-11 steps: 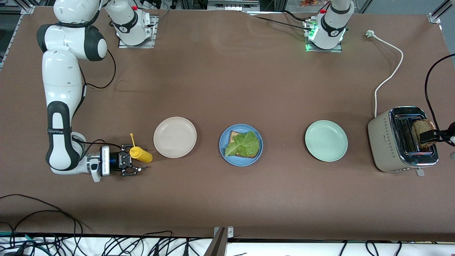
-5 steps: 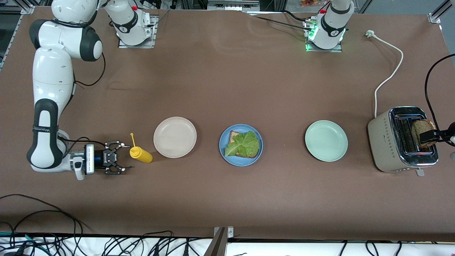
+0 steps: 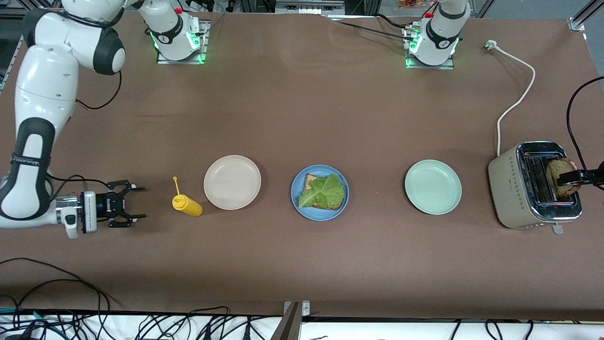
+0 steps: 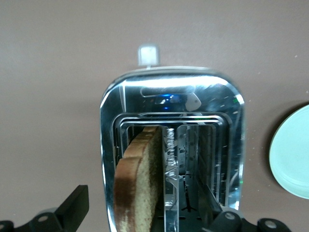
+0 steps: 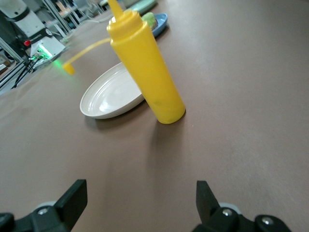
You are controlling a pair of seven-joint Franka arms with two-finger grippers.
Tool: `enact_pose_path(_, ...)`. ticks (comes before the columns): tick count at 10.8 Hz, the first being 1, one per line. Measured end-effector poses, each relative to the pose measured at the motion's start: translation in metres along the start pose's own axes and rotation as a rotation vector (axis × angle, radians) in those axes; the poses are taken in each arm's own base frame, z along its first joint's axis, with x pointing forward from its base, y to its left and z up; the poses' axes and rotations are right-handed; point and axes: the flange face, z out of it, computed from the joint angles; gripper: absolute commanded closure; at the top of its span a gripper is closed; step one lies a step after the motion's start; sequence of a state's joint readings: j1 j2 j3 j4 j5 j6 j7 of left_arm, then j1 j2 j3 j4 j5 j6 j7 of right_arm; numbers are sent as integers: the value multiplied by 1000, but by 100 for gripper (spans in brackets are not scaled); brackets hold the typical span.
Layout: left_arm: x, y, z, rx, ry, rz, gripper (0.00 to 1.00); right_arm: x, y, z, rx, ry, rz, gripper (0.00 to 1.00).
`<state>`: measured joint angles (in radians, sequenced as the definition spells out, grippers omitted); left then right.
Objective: Make sandwich in blue plate with both arms
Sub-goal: 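Withdraw the right gripper while the left gripper lifts the bread from the toaster, then carry the bread slice with the left gripper over the blue plate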
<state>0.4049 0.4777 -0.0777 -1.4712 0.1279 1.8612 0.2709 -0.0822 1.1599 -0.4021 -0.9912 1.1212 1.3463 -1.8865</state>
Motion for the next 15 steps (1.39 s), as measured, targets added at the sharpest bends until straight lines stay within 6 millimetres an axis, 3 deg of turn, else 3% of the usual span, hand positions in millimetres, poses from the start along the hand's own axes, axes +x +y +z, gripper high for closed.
enact_pose_path(1,-2,-8,9,-18,-12,-6,26,16,-7,-15,-8,-46,54,0)
enact_pose_path(2,-3,-10,15,-25,-25,-9,54,33,-15,-31,-22,-93,112,0)
enact_pose_path(3,-6,-10,21,-34,-51,-10,91,50,-24,-47,-42,-142,181,0)
enact_pose_path(4,-11,-10,26,-46,-91,-12,100,66,-34,-63,-67,-190,252,0)
enact_pose_path(6,-18,-11,30,-63,-145,-15,100,105,-55,-86,-120,-278,410,0)
enact_pose_path(11,-20,-13,19,-69,-145,-17,100,231,-125,-112,-396,-472,845,0)
enact_pose_path(12,-21,-13,10,-69,-146,-14,100,249,-139,-117,-483,-485,935,0)
enact_pose_path(15,-32,1,-51,-73,-152,15,100,288,-179,-114,-715,-501,1108,0)
